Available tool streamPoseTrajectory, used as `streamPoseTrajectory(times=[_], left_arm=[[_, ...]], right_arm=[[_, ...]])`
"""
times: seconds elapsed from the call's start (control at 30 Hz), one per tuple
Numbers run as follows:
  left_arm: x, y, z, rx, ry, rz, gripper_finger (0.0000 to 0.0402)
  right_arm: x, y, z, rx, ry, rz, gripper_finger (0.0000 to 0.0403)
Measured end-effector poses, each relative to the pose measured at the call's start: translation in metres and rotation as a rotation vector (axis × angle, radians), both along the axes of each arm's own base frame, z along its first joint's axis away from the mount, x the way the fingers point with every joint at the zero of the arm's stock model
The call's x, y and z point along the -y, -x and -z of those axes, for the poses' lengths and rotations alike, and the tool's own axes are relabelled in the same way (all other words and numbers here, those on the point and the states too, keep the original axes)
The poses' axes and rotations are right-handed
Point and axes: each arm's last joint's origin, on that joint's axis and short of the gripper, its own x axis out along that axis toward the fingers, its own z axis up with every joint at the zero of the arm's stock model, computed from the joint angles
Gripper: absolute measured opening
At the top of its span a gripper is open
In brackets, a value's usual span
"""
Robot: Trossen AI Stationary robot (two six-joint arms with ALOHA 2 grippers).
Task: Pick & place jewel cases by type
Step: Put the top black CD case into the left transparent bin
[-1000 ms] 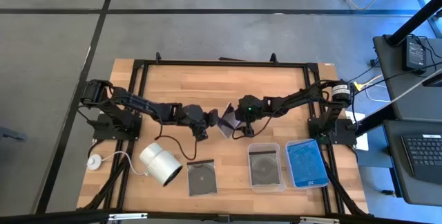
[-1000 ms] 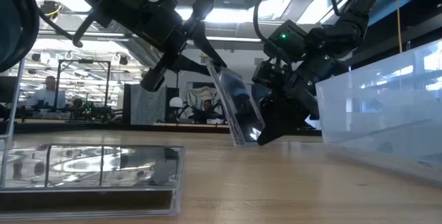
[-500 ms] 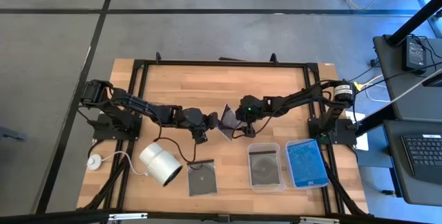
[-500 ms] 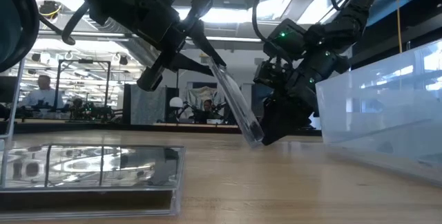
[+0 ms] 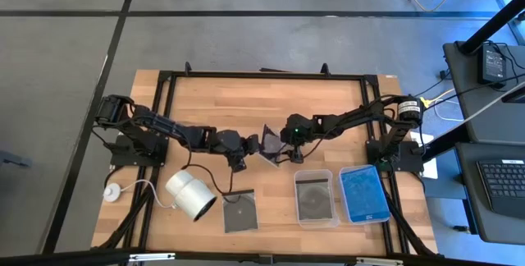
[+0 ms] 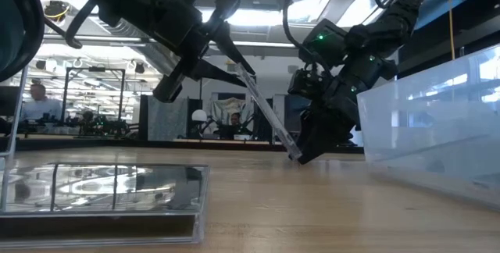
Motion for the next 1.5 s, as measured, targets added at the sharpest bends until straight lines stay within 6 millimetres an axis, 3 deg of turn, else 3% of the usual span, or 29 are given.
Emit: streamPoseTrajectory(times=[0.4,0.67,1.2,1.5], left_arm=[[0.012,0.003,0.003,-0.031,-0.012,-0.007,0.0045],[0.016,0.006,0.006,-0.059,-0.006,-0.047,0.0043],[0.017,0.006,0.005,-0.036,-0.036,-0.13,0.0037],[0.02,0.0,-0.01,0.12,0.024,-0.13,0.0039]], right_arm=[[0.0,0.001,0.0,-0.006,-0.013,0.021,0.0324],[0.001,0.001,-0.002,-0.012,-0.016,0.047,0.0324],[0.002,0.046,-0.048,-0.199,0.096,0.39,0.0324],[0.0,0.055,-0.076,-0.125,0.122,0.316,0.0324]])
